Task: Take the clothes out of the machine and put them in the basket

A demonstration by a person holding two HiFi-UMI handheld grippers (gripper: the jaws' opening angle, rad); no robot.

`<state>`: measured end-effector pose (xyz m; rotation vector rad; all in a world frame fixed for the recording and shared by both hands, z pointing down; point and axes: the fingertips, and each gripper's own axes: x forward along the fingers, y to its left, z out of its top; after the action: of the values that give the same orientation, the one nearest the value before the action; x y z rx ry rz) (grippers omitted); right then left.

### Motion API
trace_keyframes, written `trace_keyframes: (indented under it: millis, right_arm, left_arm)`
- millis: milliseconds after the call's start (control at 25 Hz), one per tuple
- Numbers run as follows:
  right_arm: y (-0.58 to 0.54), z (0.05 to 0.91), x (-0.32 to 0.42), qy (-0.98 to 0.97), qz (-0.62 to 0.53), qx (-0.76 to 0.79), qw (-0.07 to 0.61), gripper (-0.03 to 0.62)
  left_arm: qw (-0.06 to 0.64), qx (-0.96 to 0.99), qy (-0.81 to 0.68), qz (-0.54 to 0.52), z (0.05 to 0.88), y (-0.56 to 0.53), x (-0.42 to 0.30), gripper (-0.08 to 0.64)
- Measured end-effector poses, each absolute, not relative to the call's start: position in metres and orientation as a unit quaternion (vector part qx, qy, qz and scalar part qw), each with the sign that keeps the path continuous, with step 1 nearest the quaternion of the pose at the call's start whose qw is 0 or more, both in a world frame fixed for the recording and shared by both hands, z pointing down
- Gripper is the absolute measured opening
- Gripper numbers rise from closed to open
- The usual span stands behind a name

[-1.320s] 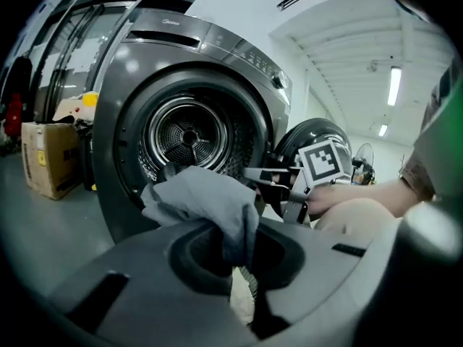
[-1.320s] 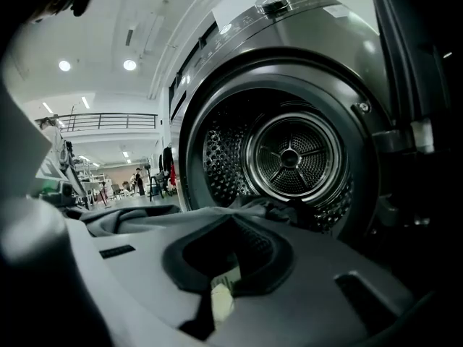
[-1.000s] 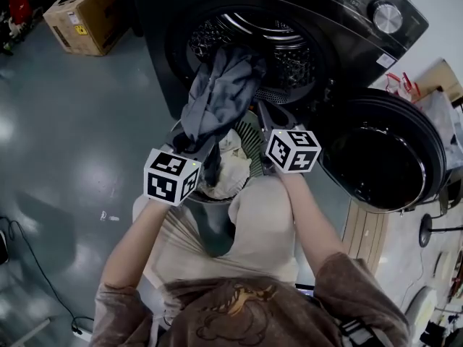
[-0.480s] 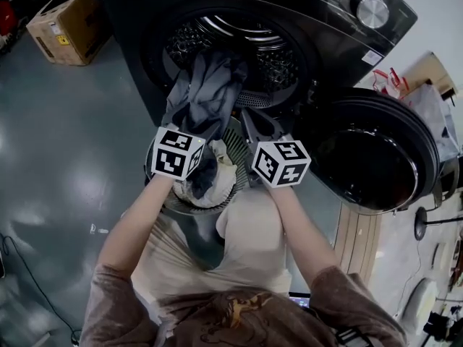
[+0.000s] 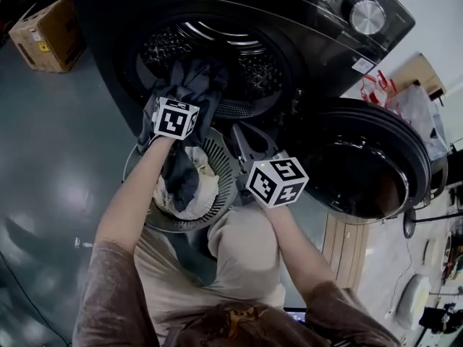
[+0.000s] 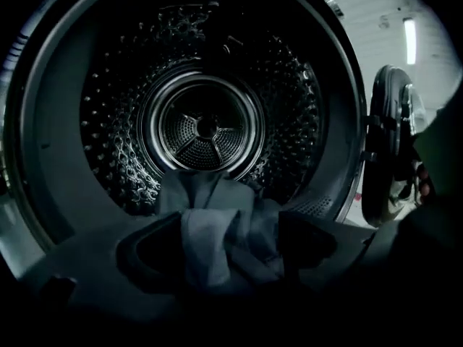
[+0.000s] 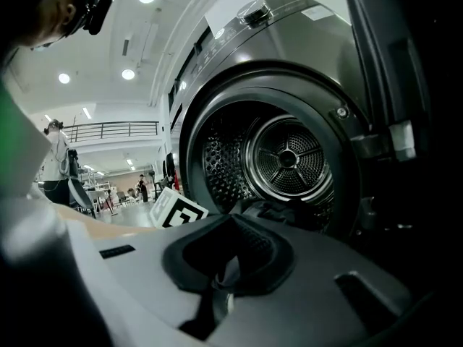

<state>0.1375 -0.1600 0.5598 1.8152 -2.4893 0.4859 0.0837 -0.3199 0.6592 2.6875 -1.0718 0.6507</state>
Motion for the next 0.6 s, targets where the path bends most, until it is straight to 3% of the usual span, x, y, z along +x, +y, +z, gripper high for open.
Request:
trace_keyframes:
  millis: [280,320,360,600]
  right_arm:
    - [-0.162,0.563,0.143,-0.800,0.163,0.577,0.015,-0.003]
    - [-0.162,0.563,0.143,-0.800,0.163,0.577,0.015,-0.003]
    - [-0.162,0.563,0.143,-0.800,0.163,0.577,0.015,-0.003]
    - [-0.162,0.563,0.140,-0.802,0.158,0.576,0.021,-0.003]
  left_arm:
    - [0.057,0.896,-0.373,0.236,0.675,-0.335,0.089,0.414]
    - [0.058,0.894,-0.377,0.234,0.674,-0.336,0.087,0.390]
    - [0.058,0.892,-0.382,0.233,0.673,-0.337,0.084,0.293]
    - [0.073,0.892,-0.372,0.245,0.675,-0.331,0.083,0.111]
